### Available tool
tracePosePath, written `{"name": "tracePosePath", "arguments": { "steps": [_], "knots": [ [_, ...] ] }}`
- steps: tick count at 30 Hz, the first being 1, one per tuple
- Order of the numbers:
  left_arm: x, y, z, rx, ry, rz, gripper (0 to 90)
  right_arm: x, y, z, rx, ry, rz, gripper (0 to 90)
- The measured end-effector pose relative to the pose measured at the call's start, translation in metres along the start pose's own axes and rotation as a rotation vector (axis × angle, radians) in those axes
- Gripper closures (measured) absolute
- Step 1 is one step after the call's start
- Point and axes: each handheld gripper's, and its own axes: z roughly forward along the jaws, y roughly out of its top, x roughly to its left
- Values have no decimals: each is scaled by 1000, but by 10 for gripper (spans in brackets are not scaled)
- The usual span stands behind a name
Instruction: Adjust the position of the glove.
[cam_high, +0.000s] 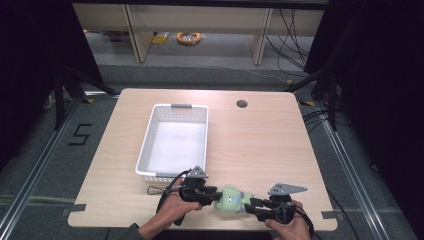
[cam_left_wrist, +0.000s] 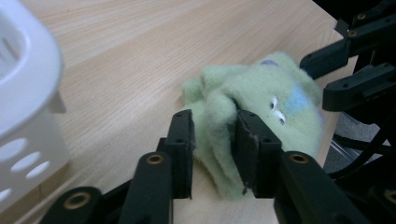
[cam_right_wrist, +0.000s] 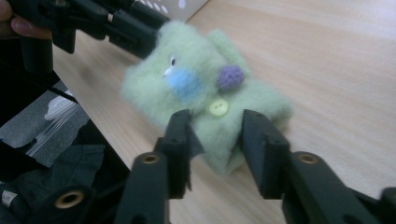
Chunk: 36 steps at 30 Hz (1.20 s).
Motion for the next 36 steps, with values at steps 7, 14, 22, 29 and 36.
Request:
{"name": "tracePosePath", "arguments": {
  "steps": [7, 14, 22, 29, 36],
  "knots": [
    [-6, -1, -6, -2, 16, -38, 571, -9, 2, -12, -25, -45, 33, 507],
    [-5, -5, -4, 20, 30, -85, 509, -11, 6, 0, -14, -54, 60, 474],
    [-2, -4, 8, 55, 8, -131, 507, -19, 14, 12, 57, -70, 4, 489],
    [-2, -5, 16, 82, 1, -160, 517, -24, 10, 17, 74, -60, 26, 507],
    [-2, -8, 21, 90, -35, -168, 600, -28, 10, 19, 79, -24, 48, 508]
  ]
}}
